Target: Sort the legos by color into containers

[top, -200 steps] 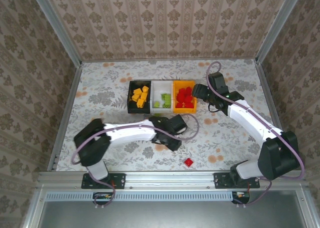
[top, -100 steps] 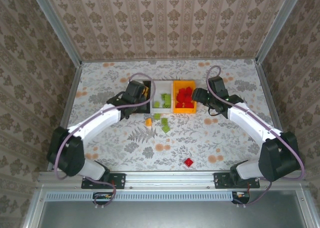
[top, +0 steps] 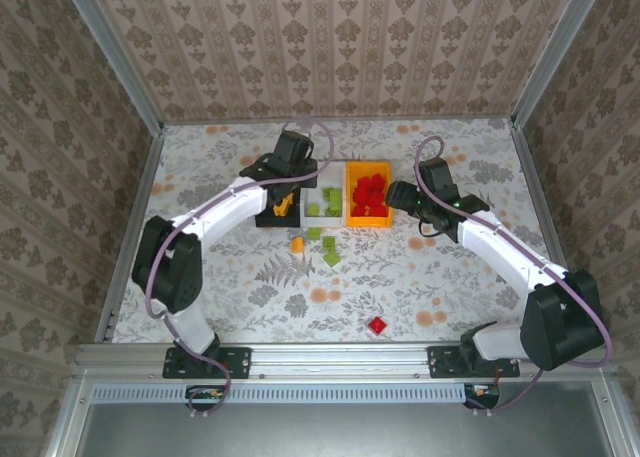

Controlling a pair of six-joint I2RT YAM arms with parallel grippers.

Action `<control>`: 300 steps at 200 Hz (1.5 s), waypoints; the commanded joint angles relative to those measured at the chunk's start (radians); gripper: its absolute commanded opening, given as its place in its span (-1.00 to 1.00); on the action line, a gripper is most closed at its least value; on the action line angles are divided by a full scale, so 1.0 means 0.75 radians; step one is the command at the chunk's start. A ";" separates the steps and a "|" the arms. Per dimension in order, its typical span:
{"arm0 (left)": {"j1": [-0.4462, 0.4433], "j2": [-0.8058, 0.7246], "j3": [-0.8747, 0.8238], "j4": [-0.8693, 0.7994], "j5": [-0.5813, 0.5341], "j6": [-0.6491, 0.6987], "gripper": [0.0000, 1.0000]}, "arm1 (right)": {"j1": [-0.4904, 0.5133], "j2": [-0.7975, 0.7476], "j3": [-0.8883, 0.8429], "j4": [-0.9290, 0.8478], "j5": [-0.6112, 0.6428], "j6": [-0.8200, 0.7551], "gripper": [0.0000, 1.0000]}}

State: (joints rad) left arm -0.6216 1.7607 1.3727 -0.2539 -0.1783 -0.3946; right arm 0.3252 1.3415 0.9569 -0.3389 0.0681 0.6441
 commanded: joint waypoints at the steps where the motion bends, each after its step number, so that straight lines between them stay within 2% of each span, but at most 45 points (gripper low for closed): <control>1: -0.015 0.097 0.090 -0.027 0.057 0.018 -0.40 | 0.009 -0.039 -0.027 0.012 -0.042 0.005 0.55; 52: -0.026 0.241 0.242 -0.098 0.115 -0.012 -0.29 | 0.064 -0.154 -0.172 0.103 -0.196 -0.090 0.57; 79: -0.036 0.276 0.257 -0.115 0.131 -0.039 -0.25 | 0.140 -0.216 -0.247 0.150 -0.253 -0.116 0.58; 98: -0.044 0.214 0.200 -0.064 0.152 -0.076 -0.05 | 0.238 -0.217 -0.264 0.173 -0.253 -0.159 0.60; 119: -0.052 0.088 0.118 -0.006 0.170 -0.109 0.31 | 0.337 -0.162 -0.251 0.191 -0.231 -0.202 0.61; 138: -0.064 -0.072 0.006 0.034 0.158 -0.125 0.63 | 0.419 -0.048 -0.200 0.195 -0.201 -0.241 0.62; 172: -0.072 -0.412 -0.289 0.068 0.062 -0.181 0.99 | 0.518 0.209 -0.078 0.209 -0.155 -0.280 0.62; 204: -0.070 -0.771 -0.593 0.035 -0.062 -0.238 1.00 | 0.579 0.435 0.068 0.184 -0.114 -0.310 0.61; 234: -0.066 -1.038 -0.816 -0.036 -0.111 -0.312 1.00 | 0.613 0.610 0.190 0.101 -0.071 -0.326 0.57; 264: -0.060 -1.172 -0.937 -0.135 -0.140 -0.373 1.00 | 0.645 0.689 0.231 0.040 -0.023 -0.327 0.45; 300: -0.030 -1.254 -1.019 -0.187 -0.167 -0.412 1.00 | 0.689 0.715 0.216 0.013 0.013 -0.319 0.16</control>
State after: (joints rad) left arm -0.6662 0.8581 0.6334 -0.3428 -0.2638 -0.6559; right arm 0.8181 1.8587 1.1053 -0.2733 0.0391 0.4133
